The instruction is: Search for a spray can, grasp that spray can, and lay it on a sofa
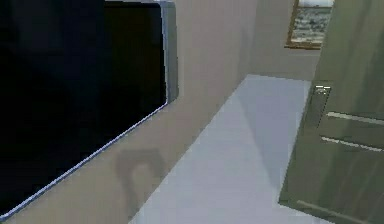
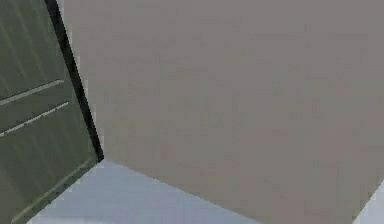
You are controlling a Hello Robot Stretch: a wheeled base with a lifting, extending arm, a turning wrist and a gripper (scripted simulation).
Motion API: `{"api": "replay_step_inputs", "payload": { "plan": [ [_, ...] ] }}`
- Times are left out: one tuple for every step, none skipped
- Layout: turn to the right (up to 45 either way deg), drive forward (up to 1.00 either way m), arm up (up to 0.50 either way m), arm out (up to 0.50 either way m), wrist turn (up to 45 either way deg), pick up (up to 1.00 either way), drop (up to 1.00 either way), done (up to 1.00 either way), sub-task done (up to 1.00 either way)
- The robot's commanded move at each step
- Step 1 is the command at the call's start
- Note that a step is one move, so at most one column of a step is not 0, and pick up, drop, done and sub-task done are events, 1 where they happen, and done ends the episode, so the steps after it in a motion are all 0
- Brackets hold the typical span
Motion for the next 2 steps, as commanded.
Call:
{"api": "replay_step_inputs", "payload": {
  "plan": [
    [6.0, 0.00, 0.00, 0.00, 0.0, 0.00, 0.00, 0.00, 0.00],
    [0.0, 0.65, 0.00, 0.00, 0.0, 0.00, 0.00, 0.00, 0.00]
  ]
}}
